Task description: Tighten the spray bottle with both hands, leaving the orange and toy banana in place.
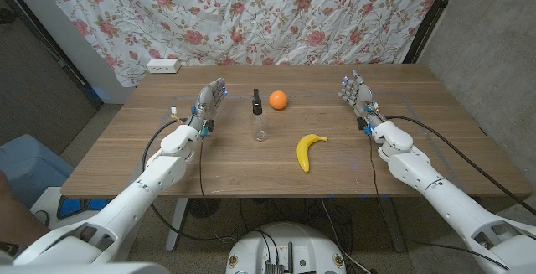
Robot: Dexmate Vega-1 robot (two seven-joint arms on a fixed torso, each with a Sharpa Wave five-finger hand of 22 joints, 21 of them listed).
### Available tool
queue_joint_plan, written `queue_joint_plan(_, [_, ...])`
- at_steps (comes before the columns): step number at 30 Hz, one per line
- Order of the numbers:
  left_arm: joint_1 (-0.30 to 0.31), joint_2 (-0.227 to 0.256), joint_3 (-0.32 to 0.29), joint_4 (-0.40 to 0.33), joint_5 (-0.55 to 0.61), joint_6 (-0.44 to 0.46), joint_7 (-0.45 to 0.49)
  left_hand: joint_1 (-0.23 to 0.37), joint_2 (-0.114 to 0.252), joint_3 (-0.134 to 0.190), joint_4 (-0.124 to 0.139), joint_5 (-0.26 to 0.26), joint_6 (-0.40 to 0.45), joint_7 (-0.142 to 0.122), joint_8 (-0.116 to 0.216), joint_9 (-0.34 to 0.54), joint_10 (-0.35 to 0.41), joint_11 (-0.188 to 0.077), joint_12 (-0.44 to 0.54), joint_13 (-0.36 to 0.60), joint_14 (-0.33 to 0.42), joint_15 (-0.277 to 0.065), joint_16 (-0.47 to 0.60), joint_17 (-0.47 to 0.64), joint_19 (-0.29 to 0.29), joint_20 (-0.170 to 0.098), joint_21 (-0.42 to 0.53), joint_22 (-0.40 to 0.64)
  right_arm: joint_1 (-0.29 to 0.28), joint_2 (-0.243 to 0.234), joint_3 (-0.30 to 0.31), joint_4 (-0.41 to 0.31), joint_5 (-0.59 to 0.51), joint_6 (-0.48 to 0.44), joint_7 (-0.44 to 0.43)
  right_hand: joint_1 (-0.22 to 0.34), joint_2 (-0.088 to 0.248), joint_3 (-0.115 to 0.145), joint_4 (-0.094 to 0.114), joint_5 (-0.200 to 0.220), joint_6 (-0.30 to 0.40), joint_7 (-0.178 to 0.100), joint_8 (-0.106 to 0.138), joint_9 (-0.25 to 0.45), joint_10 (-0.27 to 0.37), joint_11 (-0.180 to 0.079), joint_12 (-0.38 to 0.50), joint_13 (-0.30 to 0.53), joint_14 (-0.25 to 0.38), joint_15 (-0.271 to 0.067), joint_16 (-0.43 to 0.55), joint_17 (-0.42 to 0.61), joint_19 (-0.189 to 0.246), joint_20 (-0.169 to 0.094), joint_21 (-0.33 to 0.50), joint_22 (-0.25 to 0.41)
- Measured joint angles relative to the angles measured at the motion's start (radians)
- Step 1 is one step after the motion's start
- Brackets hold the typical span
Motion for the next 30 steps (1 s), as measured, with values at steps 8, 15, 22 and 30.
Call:
queue_joint_plan(8, [-0.006,0.011,-0.001,0.007,-0.004,0.006,-0.017,0.031,-0.011,0.012,-0.061,-0.005,0.012,-0.012,0.000,0.005,0.009,-0.009,0.000,0.002,0.011,-0.011,0.000,0.000,0.002,-0.002,0.000,0.000,0.001,-0.003,-0.009,-0.012,-0.032,-0.008,-0.023,0.004,0.004,0.000,0.000,0.000,0.000,0.000,0.000,0.000,0.000,0.000,0.000,-0.002,0.000,0.000,0.003,-0.003,0.000,0.000,0.000,0.000])
queue_joint_plan(15, [0.001,0.036,-0.001,-0.028,-0.019,0.043,-0.034,0.055,-0.024,0.014,-0.101,-0.009,0.023,-0.023,0.005,0.005,0.023,-0.023,0.004,0.002,0.019,-0.019,0.000,0.000,0.004,-0.004,0.000,0.000,-0.008,0.000,-0.009,-0.019,-0.044,0.002,-0.046,0.004,0.004,0.004,-0.004,0.000,0.000,0.000,0.004,0.000,0.000,0.000,0.000,-0.003,0.000,0.000,0.003,-0.007,0.000,0.000,0.000,0.000])
queue_joint_plan(22, [0.016,0.056,-0.003,-0.061,-0.033,0.093,-0.033,0.067,-0.028,0.020,-0.115,-0.013,0.034,-0.034,0.008,0.005,0.034,-0.034,0.004,0.001,0.024,-0.024,0.000,0.000,0.004,-0.004,0.000,0.000,-0.015,0.001,-0.006,-0.025,-0.049,0.008,-0.058,0.004,0.004,0.007,-0.007,0.000,0.000,0.000,0.004,0.000,0.000,0.000,0.004,-0.008,0.000,0.000,0.003,-0.012,0.003,-0.004,0.000,0.000])
queue_joint_plan(30, [0.054,0.122,-0.019,-0.127,-0.055,0.122,-0.073,0.083,-0.037,0.021,-0.132,-0.012,0.041,-0.041,0.008,0.005,0.035,-0.043,0.004,0.001,0.015,-0.033,0.000,0.000,0.004,-0.004,0.000,0.000,-0.027,-0.007,-0.002,-0.039,-0.053,0.007,-0.071,0.004,0.004,0.008,-0.008,0.000,0.000,0.000,0.004,0.000,0.000,0.000,0.004,-0.012,0.000,0.000,0.003,-0.017,0.003,-0.004,0.000,0.000])
